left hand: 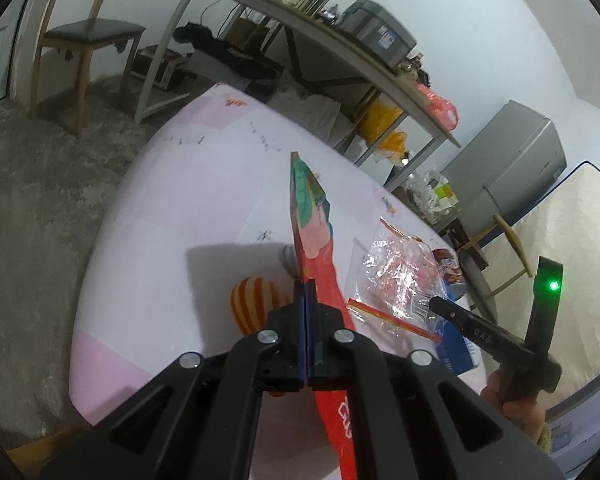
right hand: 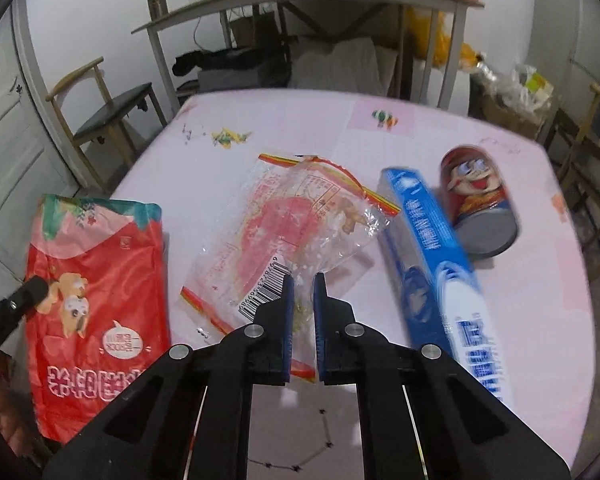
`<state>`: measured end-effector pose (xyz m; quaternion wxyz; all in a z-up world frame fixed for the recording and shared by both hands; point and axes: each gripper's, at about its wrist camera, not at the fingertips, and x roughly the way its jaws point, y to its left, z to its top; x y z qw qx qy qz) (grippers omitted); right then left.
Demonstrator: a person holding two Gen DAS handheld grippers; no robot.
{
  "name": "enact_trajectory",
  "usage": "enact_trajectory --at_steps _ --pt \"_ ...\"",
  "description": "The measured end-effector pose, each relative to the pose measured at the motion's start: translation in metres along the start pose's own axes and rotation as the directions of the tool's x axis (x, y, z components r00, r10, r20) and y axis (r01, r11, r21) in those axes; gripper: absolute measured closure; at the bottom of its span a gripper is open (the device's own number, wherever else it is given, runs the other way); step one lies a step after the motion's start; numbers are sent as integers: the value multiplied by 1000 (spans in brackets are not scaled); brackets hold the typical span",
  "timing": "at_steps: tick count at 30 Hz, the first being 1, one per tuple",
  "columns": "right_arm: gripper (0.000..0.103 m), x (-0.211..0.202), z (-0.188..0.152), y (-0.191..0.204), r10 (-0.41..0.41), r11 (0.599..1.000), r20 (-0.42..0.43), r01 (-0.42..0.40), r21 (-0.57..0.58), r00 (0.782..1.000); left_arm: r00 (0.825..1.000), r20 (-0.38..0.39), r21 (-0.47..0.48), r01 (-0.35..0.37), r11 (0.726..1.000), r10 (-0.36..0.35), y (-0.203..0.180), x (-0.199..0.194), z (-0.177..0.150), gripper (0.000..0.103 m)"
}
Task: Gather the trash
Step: 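Grasp the clear ziplock bag with the right tool while the left tool holds the red snack bag, then carry both bags over the blue wastebasket with both tools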
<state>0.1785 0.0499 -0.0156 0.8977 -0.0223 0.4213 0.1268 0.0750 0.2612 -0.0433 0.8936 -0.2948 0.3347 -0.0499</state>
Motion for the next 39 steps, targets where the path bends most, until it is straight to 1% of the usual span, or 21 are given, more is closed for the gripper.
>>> enact_trajectory --at_steps 4,8,14,17,19,21,22,25,27,28,30,31,32,33,35,36,37,38,39 --pt "95 -20 4 -6 2 1000 56 -2 -6 998 999 33 25 31 999 -32 -15 -16 3 103" --pt "95 -39 4 -16 13 1000 104 -15 17 995 996 49 51 67 996 -69 -35 -28 8 103" --pt "95 -75 1 -45 2 997 189 -16 71 982 989 62 139 123 983 -132 -81 -38 15 103" --pt "95 -101 -10 -70 -26 994 237 -1 113 971 982 49 195 167 966 -180 -113 -36 17 103" --pt "95 -119 -18 -91 -63 988 267 23 152 962 975 29 225 210 951 -222 -135 -30 20 103" --pt "95 -137 -26 -114 -117 979 291 60 195 950 964 7 260 254 931 -265 -161 -22 24 103" --pt "95 -148 -32 -130 -158 970 302 91 226 940 956 -10 282 285 916 -294 -179 -17 25 103" --pt "95 -174 -51 -176 -288 929 302 190 317 909 926 -69 336 371 866 -370 -231 2 24 103" --pt "95 -191 -69 -212 -387 883 277 267 387 880 899 -130 372 434 821 -417 -277 21 18 103" --pt "95 -196 -77 -225 -424 861 260 297 413 868 887 -159 385 461 799 -434 -297 29 14 103" --pt "95 -203 -95 -253 -492 810 214 353 467 844 861 -236 417 509 753 -451 -345 50 0 103" --pt "95 -205 -109 -271 -531 773 175 390 501 829 850 -269 425 526 736 -452 -362 59 -7 103" --pt "95 -206 -120 -285 -555 744 143 413 525 819 835 -310 434 549 715 -454 -385 70 -17 103" --pt "95 -206 -135 -303 -580 706 99 439 555 808 824 -342 443 565 696 -452 -404 80 -28 103" --pt "95 -201 -157 -326 -609 653 34 477 587 792 802 -418 469 593 654 -427 -449 107 -58 103" --pt "95 -196 -168 -338 -613 629 -3 489 604 790 796 -451 482 598 640 -404 -469 122 -74 103" --pt "95 -187 -184 -354 -604 602 -47 494 627 795 791 -476 488 601 633 -385 -482 134 -85 103" --pt "95 -178 -197 -367 -598 577 -88 504 642 797 780 -513 490 609 624 -358 -498 151 -102 103" --pt "95 -170 -205 -376 -592 561 -119 514 649 797 775 -534 493 610 620 -338 -508 162 -114 103"
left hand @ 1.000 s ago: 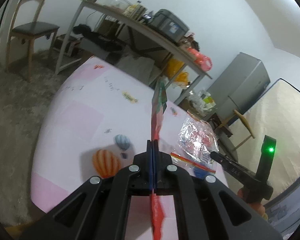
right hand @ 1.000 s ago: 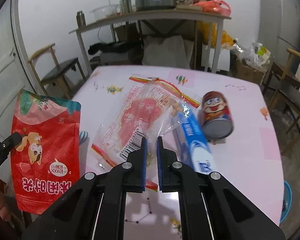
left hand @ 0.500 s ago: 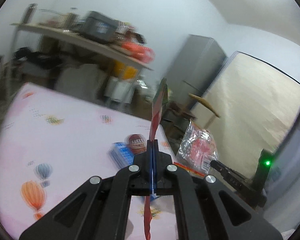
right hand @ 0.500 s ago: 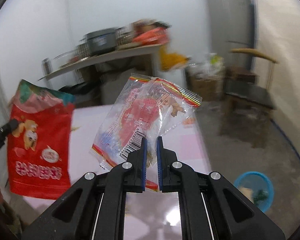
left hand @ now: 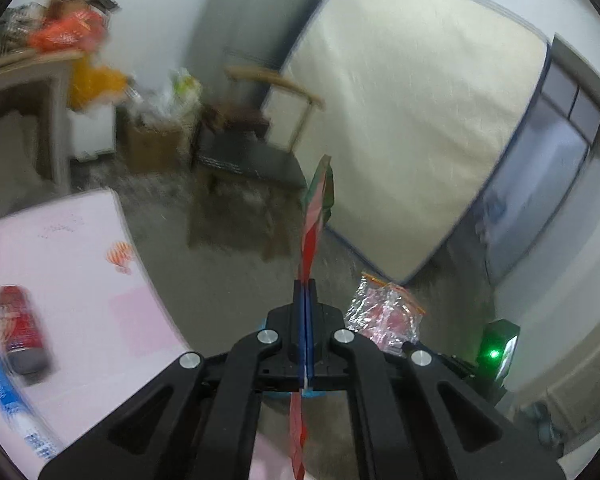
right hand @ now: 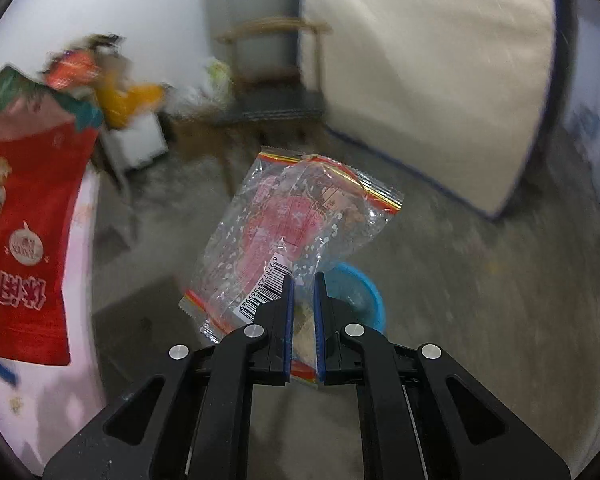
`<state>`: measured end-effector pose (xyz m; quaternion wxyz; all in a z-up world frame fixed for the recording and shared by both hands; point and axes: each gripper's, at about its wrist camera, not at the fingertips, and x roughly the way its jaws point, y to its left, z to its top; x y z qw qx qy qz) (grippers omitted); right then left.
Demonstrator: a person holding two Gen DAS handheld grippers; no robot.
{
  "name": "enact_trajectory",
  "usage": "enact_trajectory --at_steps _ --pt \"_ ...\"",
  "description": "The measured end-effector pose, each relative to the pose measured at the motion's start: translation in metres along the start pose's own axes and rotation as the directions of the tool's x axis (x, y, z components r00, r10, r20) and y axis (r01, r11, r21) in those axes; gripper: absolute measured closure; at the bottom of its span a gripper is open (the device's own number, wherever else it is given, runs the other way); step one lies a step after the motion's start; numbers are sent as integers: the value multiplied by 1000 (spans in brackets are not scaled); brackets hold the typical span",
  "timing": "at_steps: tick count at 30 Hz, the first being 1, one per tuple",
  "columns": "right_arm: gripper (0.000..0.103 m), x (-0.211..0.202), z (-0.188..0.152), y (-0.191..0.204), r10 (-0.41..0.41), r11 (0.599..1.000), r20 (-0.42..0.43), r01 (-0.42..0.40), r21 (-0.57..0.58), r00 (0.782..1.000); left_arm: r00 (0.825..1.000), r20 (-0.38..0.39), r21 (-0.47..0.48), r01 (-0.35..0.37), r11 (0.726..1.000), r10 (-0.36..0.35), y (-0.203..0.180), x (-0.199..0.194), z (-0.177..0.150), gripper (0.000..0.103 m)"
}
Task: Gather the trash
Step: 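Carry both bags over the blue wastebasket with both tools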
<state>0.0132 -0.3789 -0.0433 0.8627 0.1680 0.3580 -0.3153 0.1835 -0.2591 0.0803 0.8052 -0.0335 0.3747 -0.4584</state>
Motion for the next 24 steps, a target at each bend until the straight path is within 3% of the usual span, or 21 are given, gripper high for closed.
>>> enact_trajectory --at_steps 3,6,13,16,20,22,24 --pt "95 49 -19 -26 -36 998 -101 41 46 994 993 -117 12 -5 1000 7 -18 77 -2 103" --pt "95 91 -34 -38 -59 995 -178 72 67 982 971 -237 24 -24 999 29 -32 155 -12 103" --pt "95 166 -51 -59 -68 994 -285 91 67 956 915 -395 50 -62 997 77 -43 281 -38 103" --pt "94 187 -48 -62 -71 993 -299 95 66 952 901 -425 62 -70 996 90 -41 311 -50 102" --pt "83 218 -50 -67 -62 994 -326 90 69 943 848 -506 89 -128 988 156 -36 349 -62 91" --pt "69 235 -55 -66 -37 995 -350 66 71 936 846 -509 73 -142 987 160 -30 350 -64 84" --pt "61 251 -63 -64 -37 997 -365 61 54 930 857 -497 41 -131 991 133 -27 337 -62 79"
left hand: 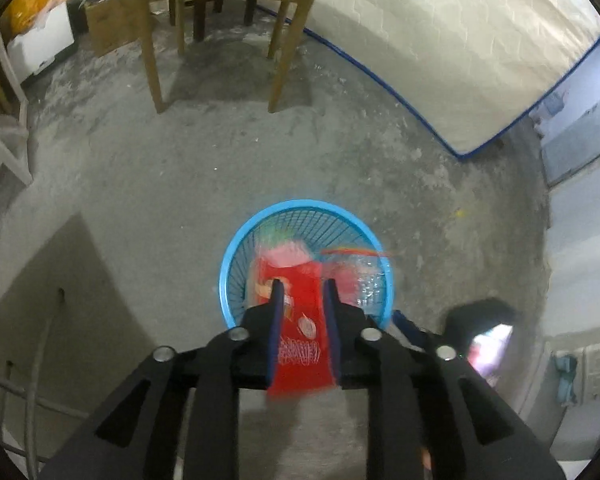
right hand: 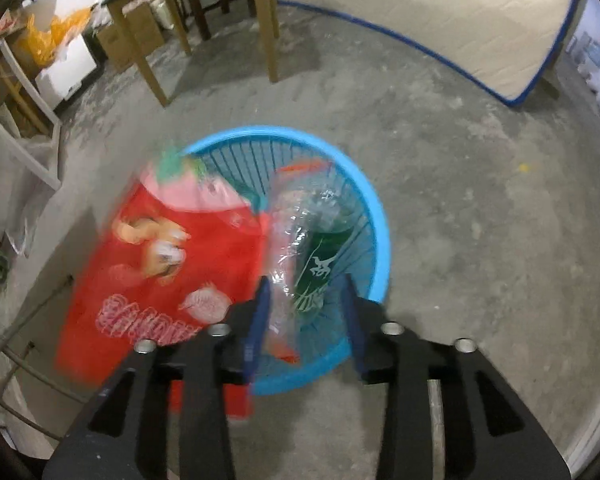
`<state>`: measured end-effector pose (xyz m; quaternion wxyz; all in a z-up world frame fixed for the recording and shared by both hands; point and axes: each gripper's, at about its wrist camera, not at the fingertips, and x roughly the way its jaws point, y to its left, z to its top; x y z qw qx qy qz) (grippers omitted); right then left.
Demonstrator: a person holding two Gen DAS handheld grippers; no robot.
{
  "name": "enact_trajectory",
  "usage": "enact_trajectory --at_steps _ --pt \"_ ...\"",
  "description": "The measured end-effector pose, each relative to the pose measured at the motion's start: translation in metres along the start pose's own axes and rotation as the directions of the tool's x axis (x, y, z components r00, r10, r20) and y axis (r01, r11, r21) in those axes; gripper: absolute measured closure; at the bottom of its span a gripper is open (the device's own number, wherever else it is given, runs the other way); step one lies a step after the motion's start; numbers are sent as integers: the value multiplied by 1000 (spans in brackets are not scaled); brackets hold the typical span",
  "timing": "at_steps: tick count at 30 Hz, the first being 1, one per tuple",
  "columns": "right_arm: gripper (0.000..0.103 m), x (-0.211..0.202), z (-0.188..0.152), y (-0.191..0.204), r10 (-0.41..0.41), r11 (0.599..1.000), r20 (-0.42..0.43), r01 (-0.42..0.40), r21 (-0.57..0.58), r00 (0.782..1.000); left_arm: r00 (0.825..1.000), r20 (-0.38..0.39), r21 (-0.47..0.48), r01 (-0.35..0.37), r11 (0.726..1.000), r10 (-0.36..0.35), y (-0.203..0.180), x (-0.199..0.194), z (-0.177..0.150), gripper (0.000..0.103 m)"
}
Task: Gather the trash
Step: 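Carry both bags over the blue wastebasket with both tools, then open both tools to drop the bags into the wastebasket, then bring both tools back over the table toward the can and toothpaste box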
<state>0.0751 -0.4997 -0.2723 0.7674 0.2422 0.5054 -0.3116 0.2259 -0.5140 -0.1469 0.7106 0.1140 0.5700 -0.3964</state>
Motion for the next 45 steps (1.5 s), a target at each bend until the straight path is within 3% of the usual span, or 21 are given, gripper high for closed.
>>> enact_trajectory --at_steps 3,7,16,20,23,25,28,32,37,40,43,45 --pt "55 7 -2 0 3 1000 -6 -3 -8 1000 1000 18 7 -5 1000 4 2 -13 1 72" --pt "49 -4 -4 -15 24 999 35 -26 46 999 996 93 32 -3 999 0 2 -57 -1 61" --pt "45 -51 0 -50 109 969 152 -140 204 982 966 259 88 -33 996 9 15 -198 -37 38" --pt "40 -86 2 -34 154 962 212 -195 191 965 942 335 68 -61 996 34 44 -261 -78 31" --pt "38 -118 3 -4 208 960 247 -246 131 946 918 388 -4 -82 997 77 81 -302 -122 27" --pt "38 -142 4 22 248 960 258 -273 66 934 903 405 -75 -121 990 141 113 -326 -159 27" --pt "38 -183 2 68 321 946 274 -319 -56 906 873 406 -199 -206 958 272 160 -351 -214 26" --pt "36 -232 -3 126 432 898 260 -386 -212 864 853 371 -371 -226 901 367 216 -370 -282 26" --pt "27 -272 -13 202 572 785 135 -491 -378 809 872 336 -503 -154 851 356 263 -360 -328 26" --pt "24 -284 -17 246 637 706 33 -565 -428 770 883 342 -535 -99 839 322 282 -349 -329 26" --pt "24 -291 -15 291 653 657 -47 -596 -461 756 891 360 -555 -36 831 278 290 -335 -311 26" --pt "22 -292 -9 317 664 624 -97 -621 -475 742 884 390 -551 -1 835 258 293 -331 -299 26"
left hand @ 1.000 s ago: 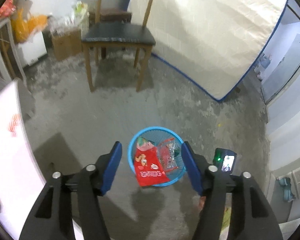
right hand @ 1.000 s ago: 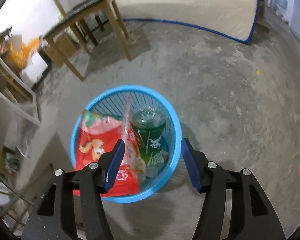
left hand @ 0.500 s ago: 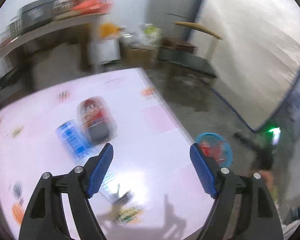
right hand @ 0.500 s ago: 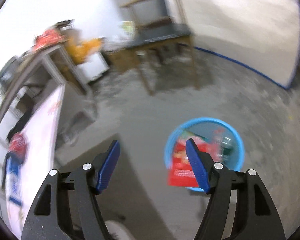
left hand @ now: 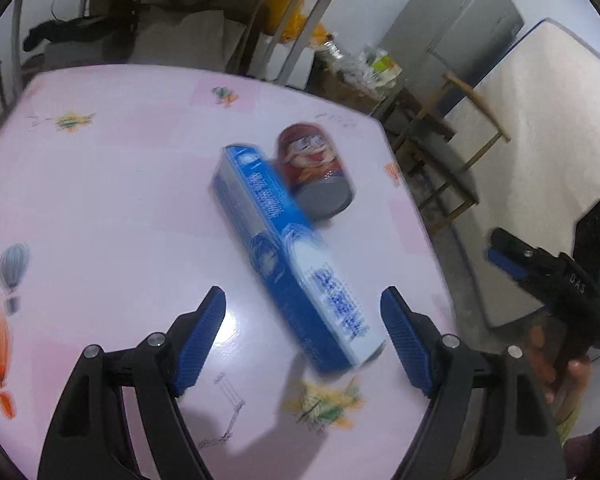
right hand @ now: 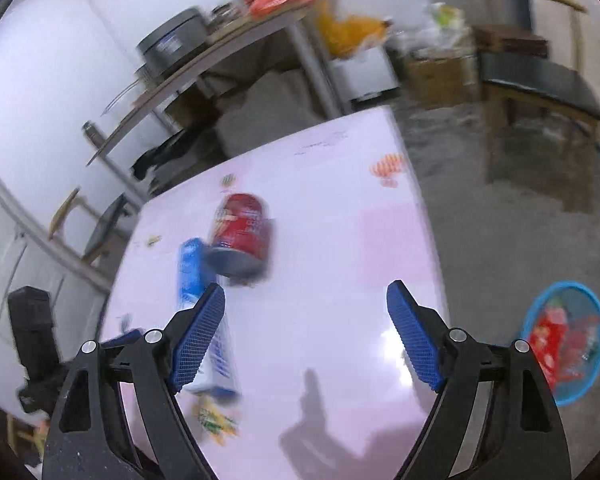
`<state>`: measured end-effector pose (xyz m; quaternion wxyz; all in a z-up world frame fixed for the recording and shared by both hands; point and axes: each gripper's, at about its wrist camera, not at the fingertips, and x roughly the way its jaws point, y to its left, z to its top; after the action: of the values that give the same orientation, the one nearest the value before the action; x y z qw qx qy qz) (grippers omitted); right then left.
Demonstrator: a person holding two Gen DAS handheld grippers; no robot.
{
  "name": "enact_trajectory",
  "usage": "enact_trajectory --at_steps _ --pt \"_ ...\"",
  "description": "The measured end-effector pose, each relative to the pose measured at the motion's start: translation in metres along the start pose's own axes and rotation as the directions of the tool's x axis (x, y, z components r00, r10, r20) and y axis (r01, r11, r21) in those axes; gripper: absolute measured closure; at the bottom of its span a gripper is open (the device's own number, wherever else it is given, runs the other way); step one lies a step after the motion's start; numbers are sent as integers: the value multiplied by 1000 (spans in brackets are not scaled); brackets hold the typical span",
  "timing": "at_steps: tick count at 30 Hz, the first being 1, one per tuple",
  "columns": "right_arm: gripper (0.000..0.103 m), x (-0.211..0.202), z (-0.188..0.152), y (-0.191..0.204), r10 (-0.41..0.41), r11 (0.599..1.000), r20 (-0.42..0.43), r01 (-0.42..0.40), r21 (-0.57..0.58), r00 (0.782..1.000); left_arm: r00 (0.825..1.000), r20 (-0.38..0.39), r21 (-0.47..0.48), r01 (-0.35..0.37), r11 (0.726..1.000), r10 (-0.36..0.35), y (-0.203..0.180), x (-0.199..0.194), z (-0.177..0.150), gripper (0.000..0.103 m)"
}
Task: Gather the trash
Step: 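Bring both tools back over the table toward the can and toothpaste box, then grasp the red milk can with the right tool while the left tool grasps the blue toothpaste box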
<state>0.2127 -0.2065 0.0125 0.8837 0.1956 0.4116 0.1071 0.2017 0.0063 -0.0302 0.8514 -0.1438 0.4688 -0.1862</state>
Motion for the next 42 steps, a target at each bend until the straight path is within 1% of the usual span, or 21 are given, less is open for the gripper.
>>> enact_trajectory --at_steps 2,4,6,8,12,14,15,16,18,19,20,22,25,27,30,33,37,42 --pt "22 24 18 14 49 999 -57 -49 -5 997 1000 11 -6 -6 1000 6 -6 13 10 26" --pt "22 53 38 26 66 998 -113 -67 -1 991 999 23 -23 -24 999 25 -6 25 17 26" --pt "22 77 45 45 61 998 -158 -62 -2 986 999 25 -41 -37 999 38 -5 35 20 26" --pt "22 108 58 58 33 999 -214 -37 -16 976 999 4 -66 -42 997 42 1 49 23 26" --pt "22 151 68 67 18 1000 -300 -23 -13 954 999 -19 -97 -44 994 42 9 60 26 26" --pt "22 170 69 68 8 1000 -339 -11 -8 941 999 -24 -105 -51 993 48 13 61 26 30" --pt "24 175 67 68 6 1000 -353 -9 -7 936 999 -26 -107 -47 993 45 15 60 25 35" --pt "29 178 65 68 7 1000 -364 -8 -2 931 999 -32 -113 -46 993 43 18 61 25 40" --pt "35 180 62 66 20 1000 -377 -15 16 926 999 -38 -130 -25 991 20 23 60 23 46" --pt "41 180 61 65 46 999 -377 -36 34 925 999 -35 -146 -4 989 -1 27 58 22 50" --pt "41 178 60 65 61 998 -377 -47 45 924 999 -32 -153 3 988 -8 28 55 22 51" --pt "41 173 56 64 50 999 -371 -39 39 927 1000 -24 -147 8 989 -12 30 48 19 56" --pt "41 165 50 63 47 999 -368 -37 33 929 999 -20 -135 24 991 -27 34 40 14 61" --pt "41 162 46 61 52 998 -372 -41 37 927 999 -23 -129 29 991 -32 38 32 9 63" --pt "41 145 33 53 64 998 -375 -51 44 925 999 -28 -115 24 993 -27 46 19 0 64" --pt "41 127 13 51 69 998 -378 -60 35 923 999 -39 -96 6 995 -9 54 0 -18 64" --pt "41 98 -21 55 59 998 -377 -64 1 924 998 -63 -67 -14 998 10 56 -19 -37 64" --pt "41 72 -55 64 35 998 -364 -53 -41 931 995 -81 -27 -56 998 54 55 -28 -52 63"
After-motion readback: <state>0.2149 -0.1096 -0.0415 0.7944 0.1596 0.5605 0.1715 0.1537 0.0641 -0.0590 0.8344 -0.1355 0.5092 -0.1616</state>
